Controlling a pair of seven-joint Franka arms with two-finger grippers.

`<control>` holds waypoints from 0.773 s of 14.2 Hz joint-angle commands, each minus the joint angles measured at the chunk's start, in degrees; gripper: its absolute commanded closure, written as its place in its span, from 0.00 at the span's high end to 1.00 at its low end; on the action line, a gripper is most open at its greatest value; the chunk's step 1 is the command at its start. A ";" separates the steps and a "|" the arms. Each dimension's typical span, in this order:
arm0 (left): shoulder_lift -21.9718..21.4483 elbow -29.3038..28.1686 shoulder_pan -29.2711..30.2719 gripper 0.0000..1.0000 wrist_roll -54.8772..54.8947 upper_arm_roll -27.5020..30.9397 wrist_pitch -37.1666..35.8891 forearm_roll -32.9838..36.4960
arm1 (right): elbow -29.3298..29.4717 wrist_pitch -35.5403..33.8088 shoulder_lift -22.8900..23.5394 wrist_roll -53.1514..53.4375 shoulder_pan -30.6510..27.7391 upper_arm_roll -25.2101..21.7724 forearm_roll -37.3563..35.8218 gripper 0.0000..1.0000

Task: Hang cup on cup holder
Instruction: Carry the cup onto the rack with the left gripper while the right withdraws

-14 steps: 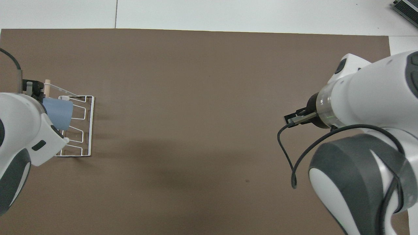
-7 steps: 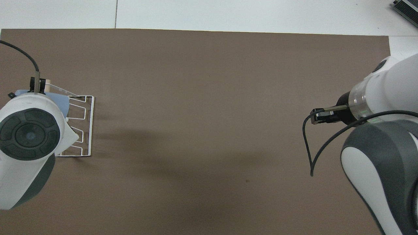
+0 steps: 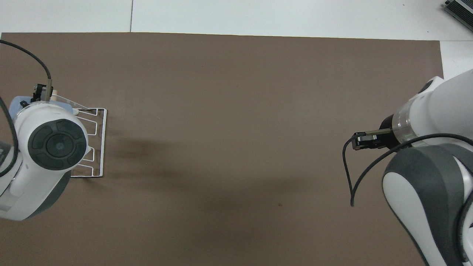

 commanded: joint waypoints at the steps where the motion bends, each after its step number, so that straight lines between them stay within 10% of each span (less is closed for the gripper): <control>1: 0.90 -0.38 1.98 0.00 -1.78 -0.28 2.75 2.20 | -1.91 1.09 -1.56 0.47 -0.82 0.59 1.07 0.83; 8: 1.69 -0.73 1.98 0.00 -6.16 -0.37 3.19 2.03 | -1.91 0.74 -1.56 0.55 -0.91 0.59 1.07 1.00; 9: 1.60 -0.90 1.98 0.23 -9.13 -0.37 3.19 2.03 | -1.91 0.83 -1.56 0.55 -0.91 0.59 1.07 1.00; 10: 1.60 -0.99 1.98 0.99 -11.69 -0.46 3.28 1.94 | -1.91 0.83 -1.56 0.47 -0.91 0.59 1.07 1.00; 11: 1.60 -0.90 1.98 1.00 -12.23 -0.46 3.19 1.77 | -1.91 0.83 -1.56 0.55 -0.91 0.59 1.07 1.00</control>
